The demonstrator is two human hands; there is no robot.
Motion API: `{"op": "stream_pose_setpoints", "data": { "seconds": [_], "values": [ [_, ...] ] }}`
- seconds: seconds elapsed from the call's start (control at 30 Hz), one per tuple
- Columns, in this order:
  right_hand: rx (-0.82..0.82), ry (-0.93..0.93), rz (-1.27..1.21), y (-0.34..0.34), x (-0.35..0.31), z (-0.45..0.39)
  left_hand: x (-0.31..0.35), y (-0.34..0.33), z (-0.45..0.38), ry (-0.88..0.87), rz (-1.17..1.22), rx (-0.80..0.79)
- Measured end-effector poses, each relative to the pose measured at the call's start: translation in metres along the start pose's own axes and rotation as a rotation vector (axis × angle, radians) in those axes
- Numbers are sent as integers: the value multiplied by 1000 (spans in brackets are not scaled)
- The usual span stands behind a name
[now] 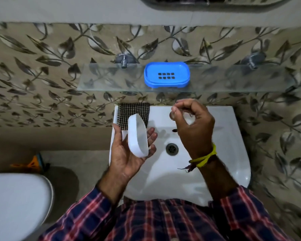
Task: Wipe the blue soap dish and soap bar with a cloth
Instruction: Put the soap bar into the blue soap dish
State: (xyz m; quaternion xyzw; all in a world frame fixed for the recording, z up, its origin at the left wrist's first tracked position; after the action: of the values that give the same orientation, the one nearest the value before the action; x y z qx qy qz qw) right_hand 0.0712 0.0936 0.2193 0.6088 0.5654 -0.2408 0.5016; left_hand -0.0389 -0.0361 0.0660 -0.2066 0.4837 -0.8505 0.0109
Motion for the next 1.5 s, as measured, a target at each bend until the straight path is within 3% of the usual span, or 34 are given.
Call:
{"op": "stream_pose_setpoints", "data": {
  "seconds": [0.1,0.23,0.33,0.5,0.67,0.83,1.0,1.17,1.3,1.5],
  "values": [
    [-17,89,84,11,-11,-28,-1,-24,11,-39,-126,-102],
    [-222,97,257,-5,-9,-76,14,-61,20,-177,-307,-219],
    [-434,86,402,-31,1,-99,35,-75,19,-308,-370,-162],
    [-619,55,354,-54,14,-115,66,-94,19,-488,-517,-112],
    [-532,49,95,-38,10,-113,89,-103,25,-622,-586,-28],
    [-497,-158,-494,4,-5,-89,115,-120,30,-828,-690,-105],
    [-503,-307,-866,34,-18,-69,117,-127,26,-792,-769,-195],
    [-465,-375,-795,27,-16,-46,95,-133,16,-674,-842,-240],
    [-401,-410,-688,0,-9,-27,74,-145,18,-709,-1059,-300],
    [-355,-469,-645,-4,7,-12,49,-149,17,-634,-1107,-381]
  ]
}}
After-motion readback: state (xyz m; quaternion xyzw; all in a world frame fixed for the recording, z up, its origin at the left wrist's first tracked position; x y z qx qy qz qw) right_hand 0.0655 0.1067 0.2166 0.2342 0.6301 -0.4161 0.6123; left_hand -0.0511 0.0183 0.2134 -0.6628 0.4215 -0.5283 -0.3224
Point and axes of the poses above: each hand's wrist, its own z-axis away from the middle knuckle, its own y-axis out of the back of the hand, x = y × z, the point moved 9 cm from there along -z, towards the middle knuckle, and after that the axes turned 10 degrees about -y, right-handed, at the moved point
